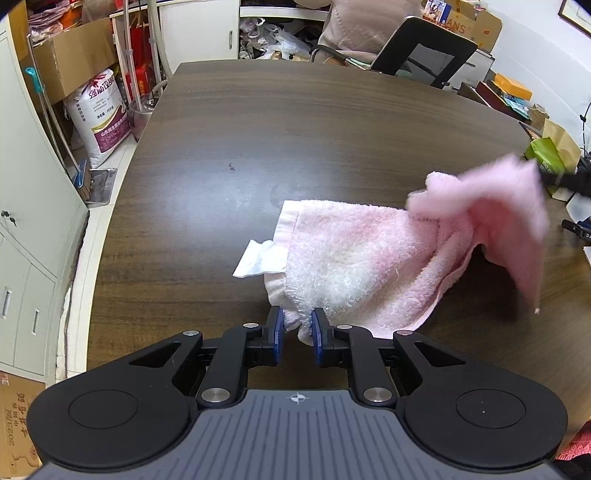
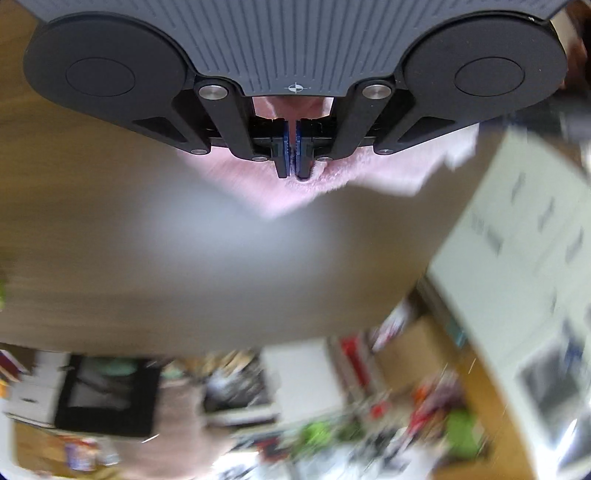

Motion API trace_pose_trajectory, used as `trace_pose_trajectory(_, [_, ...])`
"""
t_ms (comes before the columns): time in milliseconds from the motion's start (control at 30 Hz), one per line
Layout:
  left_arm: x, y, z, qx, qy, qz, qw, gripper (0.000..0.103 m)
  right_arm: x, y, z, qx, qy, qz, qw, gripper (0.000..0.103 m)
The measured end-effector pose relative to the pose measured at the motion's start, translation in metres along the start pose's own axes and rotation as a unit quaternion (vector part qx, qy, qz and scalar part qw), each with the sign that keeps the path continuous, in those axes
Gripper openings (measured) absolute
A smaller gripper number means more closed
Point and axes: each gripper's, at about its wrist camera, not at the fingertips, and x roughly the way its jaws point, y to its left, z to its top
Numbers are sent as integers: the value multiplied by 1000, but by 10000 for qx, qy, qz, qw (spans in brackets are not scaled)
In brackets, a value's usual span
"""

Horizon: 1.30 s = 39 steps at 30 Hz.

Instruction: Fold towel

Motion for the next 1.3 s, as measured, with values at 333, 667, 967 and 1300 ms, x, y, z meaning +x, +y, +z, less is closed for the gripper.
trace_pose_trajectory(333, [0,-3,-10,76,231,55,9997,16,-19,-108,38,856,-75,-1213,9889,11])
trace_pose_trajectory(667, [4,-6,-9,5,295,261,9992,19,10,-90,-38,-156,1271,-1332,9828,44])
trace_pose_trajectory(967, [9,-5,-11,-102,354,423,9984,21,26,-107,-56,171,1334,-1058,9853,44])
trace_pose_trajectory(1300, [13,-4,-8,-297,276,505,9979,17,29,-98,-60,395,1159,-493,9912,8])
